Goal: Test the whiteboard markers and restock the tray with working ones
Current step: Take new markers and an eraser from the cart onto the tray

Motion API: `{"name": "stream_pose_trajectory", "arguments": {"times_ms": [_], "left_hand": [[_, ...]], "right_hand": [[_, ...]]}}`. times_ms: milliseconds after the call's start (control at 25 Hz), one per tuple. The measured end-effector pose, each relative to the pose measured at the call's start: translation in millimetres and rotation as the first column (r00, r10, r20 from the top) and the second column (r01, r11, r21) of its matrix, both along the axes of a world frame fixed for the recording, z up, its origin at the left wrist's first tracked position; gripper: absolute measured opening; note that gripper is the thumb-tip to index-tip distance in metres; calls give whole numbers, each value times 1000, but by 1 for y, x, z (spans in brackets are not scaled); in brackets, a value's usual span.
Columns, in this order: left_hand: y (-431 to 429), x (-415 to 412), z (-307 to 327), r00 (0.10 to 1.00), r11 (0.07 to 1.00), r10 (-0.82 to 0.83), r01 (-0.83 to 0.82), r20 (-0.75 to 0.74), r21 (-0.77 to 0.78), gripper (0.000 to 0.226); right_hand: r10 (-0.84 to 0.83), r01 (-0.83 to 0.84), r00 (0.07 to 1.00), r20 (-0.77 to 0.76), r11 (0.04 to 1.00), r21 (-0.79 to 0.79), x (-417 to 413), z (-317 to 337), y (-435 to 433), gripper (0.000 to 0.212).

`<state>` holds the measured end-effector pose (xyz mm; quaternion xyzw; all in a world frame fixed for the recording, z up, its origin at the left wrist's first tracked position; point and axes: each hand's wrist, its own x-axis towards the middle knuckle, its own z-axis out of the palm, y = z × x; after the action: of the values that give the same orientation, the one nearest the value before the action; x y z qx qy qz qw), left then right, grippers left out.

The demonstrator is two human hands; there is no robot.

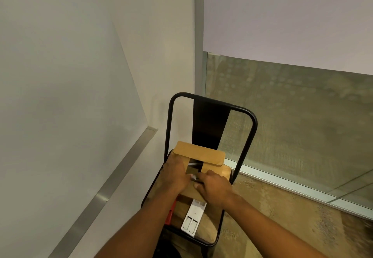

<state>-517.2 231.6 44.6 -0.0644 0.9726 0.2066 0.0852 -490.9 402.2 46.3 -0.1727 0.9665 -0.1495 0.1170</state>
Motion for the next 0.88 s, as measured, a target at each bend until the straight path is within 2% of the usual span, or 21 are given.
{"name": "stream_pose_trajectory", "arguments": {"times_ms": [80,200,360,480,680,800,880], "left_hand": [[8,-2,-8,998,1000,19,-20,-66,-22,75],[6,-5,-10,996,997,72,-73,-43,-20,72],[-5,-6,-8,998,999,33,-31,-54,37,58],[-12,-5,-2,993,983,76,-60,-87,174,47],[-24,-4,5,992,951,105,-78,-73,300,34],[-25,-4,8,994,939,88,-62,-62,339,35],[-25,-5,8,994,937,94,-67,-61,344,36]], "right_hand": [[61,-61,998,5,987,150,-10,3,-10,44],[115,-110,993,1,943,314,-20,10,-13,54],[118,-99,991,-70,968,230,-22,21,-6,47],[-25,44,992,-123,987,156,-12,29,6,31],[-367,371,928,62,926,-69,-6,39,42,11],[-435,435,898,70,900,24,2,46,51,12],[-401,389,916,3,891,234,7,53,47,7]]}}
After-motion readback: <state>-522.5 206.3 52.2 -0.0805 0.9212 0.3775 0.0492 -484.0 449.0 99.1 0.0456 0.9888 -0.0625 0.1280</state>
